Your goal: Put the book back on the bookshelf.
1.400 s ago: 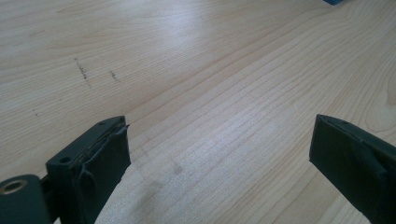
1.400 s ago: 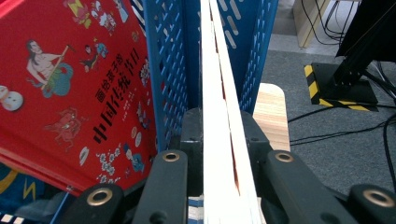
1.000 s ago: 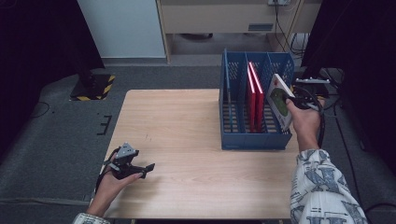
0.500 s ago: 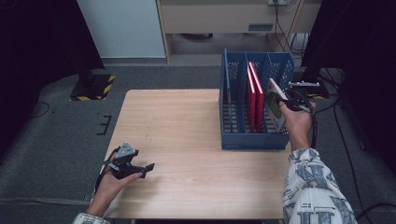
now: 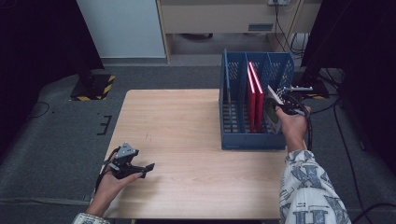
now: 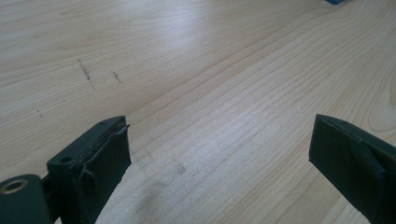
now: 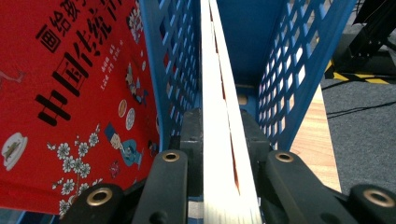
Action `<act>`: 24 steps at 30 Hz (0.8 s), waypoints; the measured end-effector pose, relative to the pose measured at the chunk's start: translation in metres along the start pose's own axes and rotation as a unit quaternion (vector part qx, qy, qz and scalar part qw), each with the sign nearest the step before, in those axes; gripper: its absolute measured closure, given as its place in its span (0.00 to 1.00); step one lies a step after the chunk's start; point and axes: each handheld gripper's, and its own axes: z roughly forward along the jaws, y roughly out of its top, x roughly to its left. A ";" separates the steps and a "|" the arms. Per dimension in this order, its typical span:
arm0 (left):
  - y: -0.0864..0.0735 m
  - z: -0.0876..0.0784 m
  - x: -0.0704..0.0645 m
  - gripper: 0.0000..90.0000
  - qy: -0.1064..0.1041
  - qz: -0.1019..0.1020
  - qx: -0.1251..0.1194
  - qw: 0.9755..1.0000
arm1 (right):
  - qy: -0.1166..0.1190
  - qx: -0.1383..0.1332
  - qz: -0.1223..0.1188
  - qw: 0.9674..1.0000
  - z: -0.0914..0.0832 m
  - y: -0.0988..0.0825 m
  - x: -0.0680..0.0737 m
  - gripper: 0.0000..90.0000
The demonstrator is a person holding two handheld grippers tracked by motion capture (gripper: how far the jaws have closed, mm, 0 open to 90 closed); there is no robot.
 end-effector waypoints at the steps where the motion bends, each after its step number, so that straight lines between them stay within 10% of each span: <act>1: 0.000 0.000 0.000 0.05 0.000 0.000 0.000 1.000 | 0.001 0.002 -0.002 1.000 0.001 0.000 0.000 0.85; 24: 0.000 0.000 -0.001 0.05 0.000 0.001 0.000 1.000 | 0.006 0.041 -0.015 0.999 0.007 -0.008 0.003 0.84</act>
